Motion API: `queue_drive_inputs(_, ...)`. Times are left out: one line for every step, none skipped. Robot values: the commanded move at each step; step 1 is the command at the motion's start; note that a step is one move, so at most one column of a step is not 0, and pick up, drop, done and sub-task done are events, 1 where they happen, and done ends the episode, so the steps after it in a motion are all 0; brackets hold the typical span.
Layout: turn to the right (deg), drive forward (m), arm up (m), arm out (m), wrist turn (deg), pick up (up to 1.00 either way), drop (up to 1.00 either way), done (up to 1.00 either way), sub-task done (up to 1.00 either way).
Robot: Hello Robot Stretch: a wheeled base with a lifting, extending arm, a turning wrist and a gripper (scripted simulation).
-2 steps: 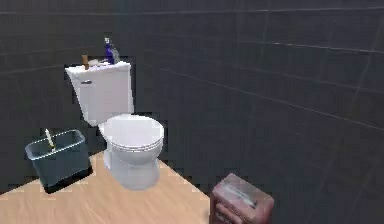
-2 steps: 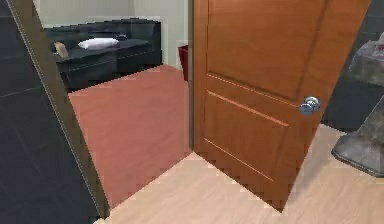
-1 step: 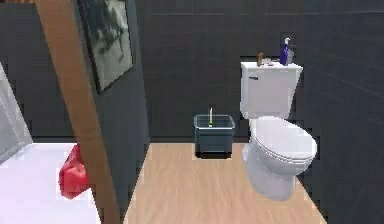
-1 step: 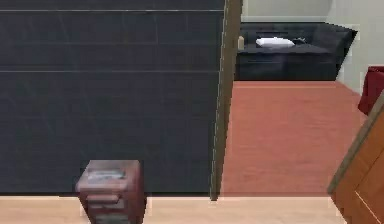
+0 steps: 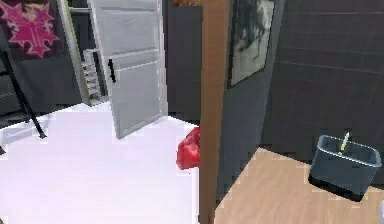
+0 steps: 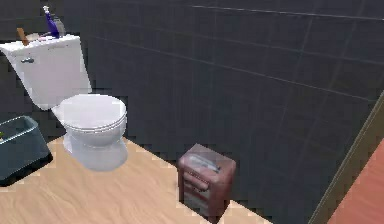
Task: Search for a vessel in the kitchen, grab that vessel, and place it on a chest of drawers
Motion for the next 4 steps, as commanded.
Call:
queue_drive_inputs(0.0,0.25,0.00,0.00,0.0,0.00,0.00,0.00,0.00)
queue_drive_inputs(0.0,0.50,0.00,0.00,0.0,0.00,0.00,0.00,0.00)
queue_drive_inputs(-45.0,0.00,0.00,0.00,0.0,0.00,0.00,0.00,0.00)
queue_drive_inputs(-18.0,0.00,0.00,0.00,0.0,0.00,0.00,0.00,0.00)
